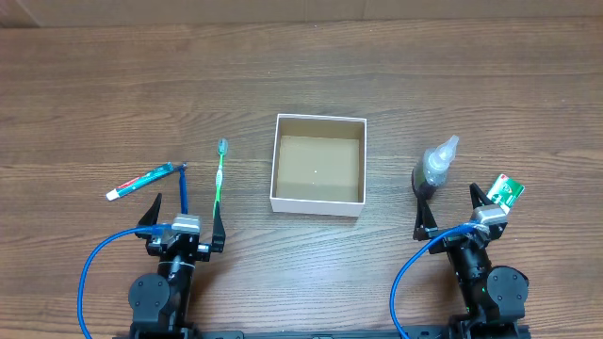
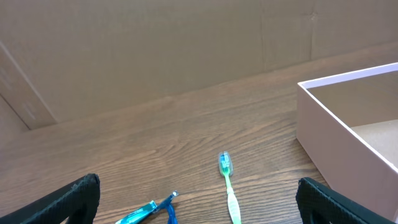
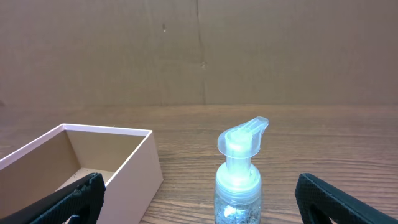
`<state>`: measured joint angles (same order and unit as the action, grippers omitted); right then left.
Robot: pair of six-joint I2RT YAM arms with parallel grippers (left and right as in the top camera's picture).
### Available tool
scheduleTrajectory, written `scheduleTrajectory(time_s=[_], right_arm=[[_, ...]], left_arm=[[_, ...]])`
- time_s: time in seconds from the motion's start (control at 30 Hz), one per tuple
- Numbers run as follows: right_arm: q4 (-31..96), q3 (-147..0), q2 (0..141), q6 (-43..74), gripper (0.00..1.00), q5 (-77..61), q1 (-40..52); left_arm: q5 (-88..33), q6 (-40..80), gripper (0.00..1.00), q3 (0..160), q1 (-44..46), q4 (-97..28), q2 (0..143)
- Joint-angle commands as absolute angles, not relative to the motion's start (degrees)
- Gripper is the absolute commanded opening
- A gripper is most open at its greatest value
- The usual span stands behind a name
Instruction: Pack container
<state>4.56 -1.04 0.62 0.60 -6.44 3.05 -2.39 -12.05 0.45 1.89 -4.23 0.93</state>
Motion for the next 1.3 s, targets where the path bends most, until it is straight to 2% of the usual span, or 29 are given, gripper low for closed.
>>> scheduleTrajectory(time_s=[0.0, 1.0, 1.13, 1.27], right_arm=[[4.23, -0.47, 0.16, 0.36, 1.00, -6.11, 3.36], [4.21, -0.47, 0.16, 0.38, 1.00, -6.15, 3.38], [0.36, -0.47, 0.16, 0.43, 1.00, -8.40, 3.38], [3.18, -1.78, 0.19, 9.89, 1.00, -8.60, 3.20]], left_arm=[[-3.01, -12.69, 1.00, 0.30, 2.00, -4.23, 0.97], [-2.76, -12.71, 1.00, 0.30, 1.98, -4.21, 0.97], [-2.42, -12.67, 1.00, 0.30, 1.91, -4.01, 0.97], [-2.59, -2.50, 1.00, 2.87, 1.91, -6.37, 0.97]])
